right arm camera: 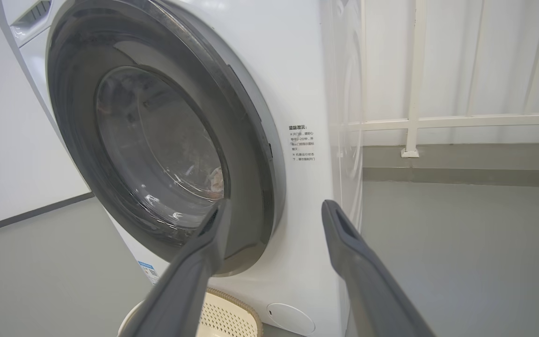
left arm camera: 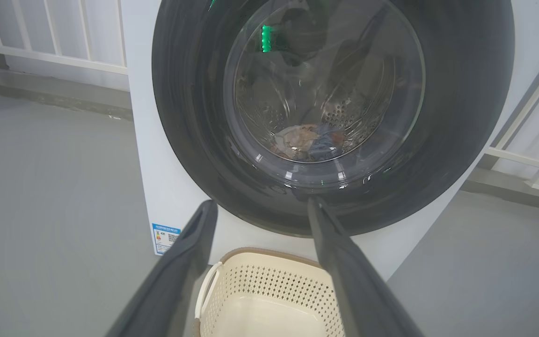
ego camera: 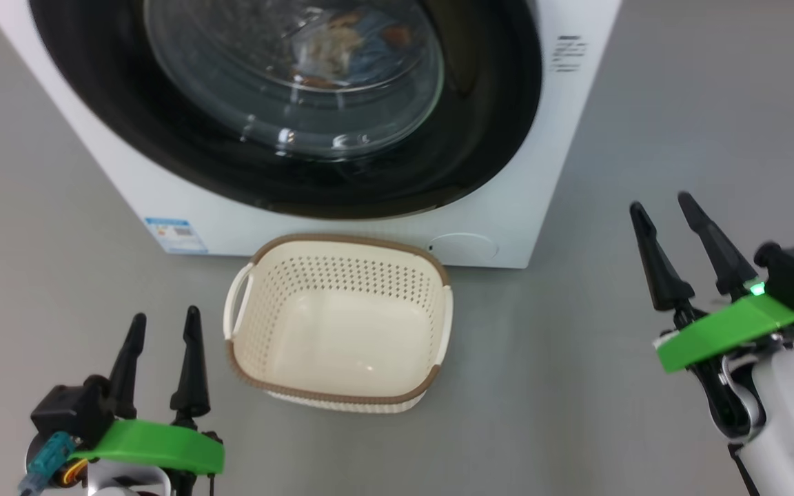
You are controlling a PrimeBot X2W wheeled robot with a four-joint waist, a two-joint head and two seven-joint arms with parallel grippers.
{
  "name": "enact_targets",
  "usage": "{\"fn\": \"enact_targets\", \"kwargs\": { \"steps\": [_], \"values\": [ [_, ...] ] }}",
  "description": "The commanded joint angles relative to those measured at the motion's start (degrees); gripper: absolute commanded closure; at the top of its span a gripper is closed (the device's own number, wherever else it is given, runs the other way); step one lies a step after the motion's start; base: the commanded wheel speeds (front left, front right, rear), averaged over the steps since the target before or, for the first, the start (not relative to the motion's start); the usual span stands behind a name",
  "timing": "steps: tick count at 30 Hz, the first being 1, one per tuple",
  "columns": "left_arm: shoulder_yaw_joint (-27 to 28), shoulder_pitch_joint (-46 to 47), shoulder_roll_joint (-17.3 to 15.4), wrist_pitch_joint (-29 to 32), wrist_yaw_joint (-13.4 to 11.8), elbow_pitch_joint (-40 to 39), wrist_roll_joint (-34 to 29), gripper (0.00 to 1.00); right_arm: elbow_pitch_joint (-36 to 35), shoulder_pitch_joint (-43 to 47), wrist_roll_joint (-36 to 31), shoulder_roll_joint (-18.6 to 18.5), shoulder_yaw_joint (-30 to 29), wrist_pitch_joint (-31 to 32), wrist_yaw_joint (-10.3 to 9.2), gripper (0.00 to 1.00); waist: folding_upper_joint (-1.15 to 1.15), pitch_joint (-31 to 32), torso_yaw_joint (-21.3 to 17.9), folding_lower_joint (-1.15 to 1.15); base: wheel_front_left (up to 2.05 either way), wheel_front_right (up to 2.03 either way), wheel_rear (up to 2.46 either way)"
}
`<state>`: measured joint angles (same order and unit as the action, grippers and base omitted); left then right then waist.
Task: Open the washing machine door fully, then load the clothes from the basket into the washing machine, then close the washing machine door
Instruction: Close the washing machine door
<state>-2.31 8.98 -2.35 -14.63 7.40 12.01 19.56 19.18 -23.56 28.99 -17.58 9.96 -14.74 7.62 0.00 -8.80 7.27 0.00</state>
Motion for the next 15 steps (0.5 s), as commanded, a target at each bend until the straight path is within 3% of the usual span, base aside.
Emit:
{"fn": "enact_targets", "kwargs": {
  "steps": [1, 15],
  "values": [
    [1.97, -0.37, -1.22, -0.37, 0.08, -1.55, 0.43, 0.0, -1.6, 1.79, 0.49, 0.26, 0.09, -0.26, -0.13, 0.0, 0.0, 2.33, -2.36, 0.0, 0.0, 0.0, 0.0],
    [0.57, -2.3, -1.98, -0.37, 0.08, -3.02, 3.38, 0.0, -4.02, 9.2, -0.76, 2.0, -1.26, -0.26, -0.13, 0.0, 0.0, 4.87, -5.51, 0.0, 0.0, 0.0, 0.0]
  ]
}}
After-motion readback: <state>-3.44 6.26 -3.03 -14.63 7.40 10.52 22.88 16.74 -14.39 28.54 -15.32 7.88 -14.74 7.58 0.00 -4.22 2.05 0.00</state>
